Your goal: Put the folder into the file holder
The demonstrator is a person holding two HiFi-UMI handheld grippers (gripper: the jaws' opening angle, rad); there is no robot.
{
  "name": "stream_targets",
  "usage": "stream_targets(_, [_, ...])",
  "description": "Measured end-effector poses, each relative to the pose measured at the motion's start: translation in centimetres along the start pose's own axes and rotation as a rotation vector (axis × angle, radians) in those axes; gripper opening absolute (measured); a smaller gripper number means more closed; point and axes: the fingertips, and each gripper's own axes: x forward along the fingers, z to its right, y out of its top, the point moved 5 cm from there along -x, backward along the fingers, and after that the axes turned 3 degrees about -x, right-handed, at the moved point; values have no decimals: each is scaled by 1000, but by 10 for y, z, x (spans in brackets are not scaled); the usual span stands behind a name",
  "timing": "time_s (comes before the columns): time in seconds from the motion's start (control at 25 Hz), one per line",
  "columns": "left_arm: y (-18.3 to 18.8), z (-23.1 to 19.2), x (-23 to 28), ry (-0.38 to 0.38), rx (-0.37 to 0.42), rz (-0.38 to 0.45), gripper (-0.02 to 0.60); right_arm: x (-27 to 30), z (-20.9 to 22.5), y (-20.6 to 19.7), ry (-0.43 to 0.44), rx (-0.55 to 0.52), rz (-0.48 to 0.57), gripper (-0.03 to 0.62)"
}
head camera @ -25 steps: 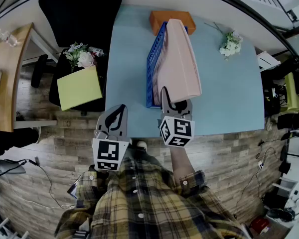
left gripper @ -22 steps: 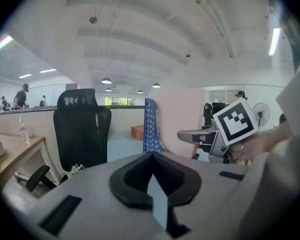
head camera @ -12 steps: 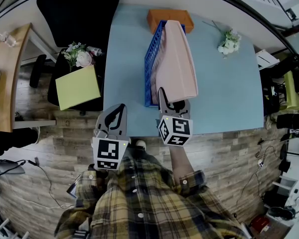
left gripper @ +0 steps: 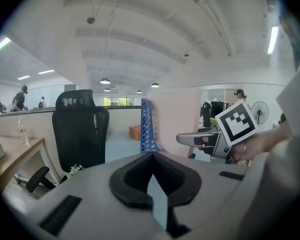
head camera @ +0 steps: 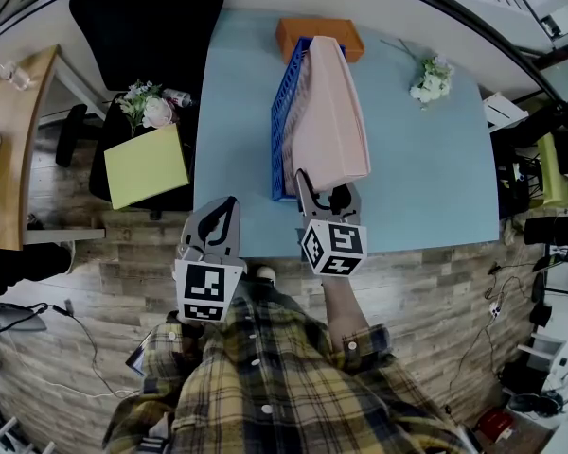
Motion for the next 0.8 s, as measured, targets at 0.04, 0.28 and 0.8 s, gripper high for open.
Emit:
stream_targets(0.04, [0, 1, -1, -1, 1, 1, -9, -1, 1, 0, 0, 2, 2, 273])
stream_targets(0.28, [0, 7, -8, -1, 7, 13, -9, -11, 1, 3, 7, 22, 15, 273])
stream_targets(0.8, [-1, 26, -34, 12, 24, 47, -9, -50, -1, 15, 50, 59, 63, 273])
